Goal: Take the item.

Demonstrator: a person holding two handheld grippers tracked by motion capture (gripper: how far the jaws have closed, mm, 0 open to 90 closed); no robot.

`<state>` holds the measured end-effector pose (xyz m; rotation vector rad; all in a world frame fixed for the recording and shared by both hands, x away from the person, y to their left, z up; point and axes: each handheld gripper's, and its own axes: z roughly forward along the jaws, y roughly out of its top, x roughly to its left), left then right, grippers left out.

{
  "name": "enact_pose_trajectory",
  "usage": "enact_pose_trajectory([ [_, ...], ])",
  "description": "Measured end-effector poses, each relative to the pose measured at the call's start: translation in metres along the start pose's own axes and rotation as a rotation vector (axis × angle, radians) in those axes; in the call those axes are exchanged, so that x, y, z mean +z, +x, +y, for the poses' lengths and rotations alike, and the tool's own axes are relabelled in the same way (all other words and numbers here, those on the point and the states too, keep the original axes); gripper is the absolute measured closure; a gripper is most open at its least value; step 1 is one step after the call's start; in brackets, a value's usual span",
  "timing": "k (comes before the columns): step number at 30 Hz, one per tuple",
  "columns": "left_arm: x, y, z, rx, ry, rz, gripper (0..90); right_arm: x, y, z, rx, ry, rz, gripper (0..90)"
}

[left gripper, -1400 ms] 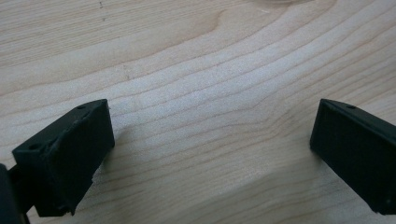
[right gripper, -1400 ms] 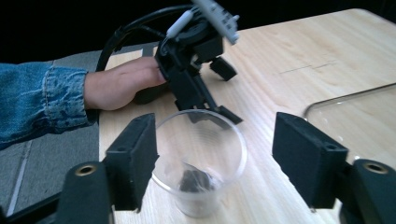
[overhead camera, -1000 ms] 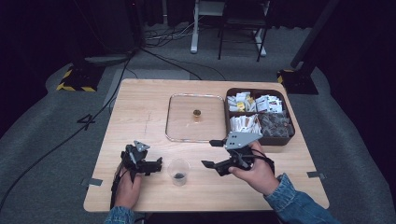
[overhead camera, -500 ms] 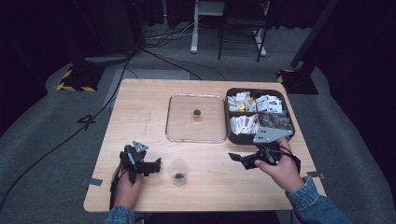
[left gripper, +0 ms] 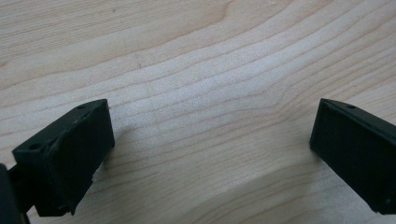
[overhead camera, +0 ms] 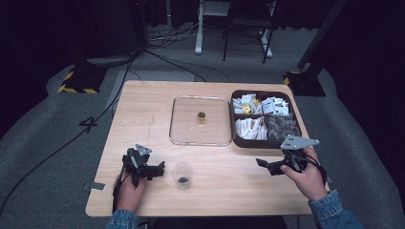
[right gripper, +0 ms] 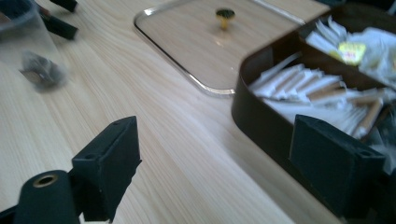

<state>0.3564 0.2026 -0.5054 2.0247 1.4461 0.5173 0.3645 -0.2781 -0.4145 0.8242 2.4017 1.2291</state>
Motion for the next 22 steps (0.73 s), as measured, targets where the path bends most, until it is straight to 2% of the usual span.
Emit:
enact_pose_trajectory([
  [2,0.000,0.000,0.000,0.000,-0.001,0.000,0.1,0.000,-0.005,-0.013,0.018,0.019,-0.014,16.2],
  [3,0.000,0.000,0.000,0.000,-0.001,0.000,0.1,0.000,-0.005,-0.013,0.018,0.019,-0.014,16.2],
  [4,0.000,0.000,0.000,0.000,0.000,0.000,0.1,0.001,-0.009,-0.024,0.040,0.037,-0.022,16.2],
  [6,0.000,0.000,0.000,0.000,-0.001,0.000,0.1,0.002,-0.013,-0.036,0.061,0.056,-0.035,16.2],
  [14,0.000,0.000,0.000,0.000,0.000,0.000,0.1,0.011,-0.028,-0.077,0.146,0.125,-0.081,16.3],
  [18,0.000,0.000,0.000,0.000,0.000,0.000,0.1,0.016,-0.027,-0.088,0.126,0.166,-0.121,16.3],
  [20,0.000,0.000,0.000,0.000,0.000,0.000,0.1,0.019,-0.026,-0.092,0.116,0.174,-0.122,15.2],
  [22,0.000,0.000,0.000,0.000,0.000,0.000,0.1,0.020,-0.024,-0.094,0.123,0.152,-0.128,13.6],
])
